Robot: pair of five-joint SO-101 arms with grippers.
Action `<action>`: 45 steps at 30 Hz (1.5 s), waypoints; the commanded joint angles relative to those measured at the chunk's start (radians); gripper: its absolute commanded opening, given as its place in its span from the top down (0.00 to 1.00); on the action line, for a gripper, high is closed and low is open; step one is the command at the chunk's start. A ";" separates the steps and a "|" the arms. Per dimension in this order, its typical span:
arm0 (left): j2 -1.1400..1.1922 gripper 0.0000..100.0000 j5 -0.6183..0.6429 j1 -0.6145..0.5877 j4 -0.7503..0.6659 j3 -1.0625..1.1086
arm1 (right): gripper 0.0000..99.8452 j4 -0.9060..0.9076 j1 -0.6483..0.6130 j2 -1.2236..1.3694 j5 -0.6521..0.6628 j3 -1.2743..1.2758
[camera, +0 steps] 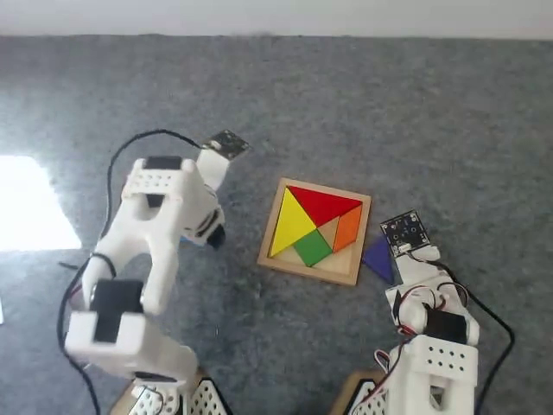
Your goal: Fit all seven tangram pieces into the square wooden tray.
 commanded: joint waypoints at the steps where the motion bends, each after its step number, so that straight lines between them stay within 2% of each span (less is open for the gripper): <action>1: -0.187 0.81 -0.008 0.040 -0.048 0.120 | 0.78 -0.010 -0.008 0.004 0.009 -0.003; 14: -0.203 0.81 -0.011 0.011 -0.106 0.148 | 0.78 -0.008 -0.008 0.004 0.009 -0.003; 21: -0.071 0.81 -0.012 0.006 -0.155 0.125 | 0.78 -0.008 -0.008 0.004 0.009 -0.003; 33: 0.003 0.81 -0.094 -0.155 -0.141 0.005 | 0.78 -0.008 -0.008 0.004 0.009 -0.003; 40: -0.008 0.81 -0.094 -0.163 -0.037 -0.124 | 0.78 -0.008 -0.008 0.004 0.009 -0.003; 45: 0.032 0.81 -0.091 -0.161 -0.054 -0.150 | 0.78 -0.008 -0.008 0.004 0.009 -0.003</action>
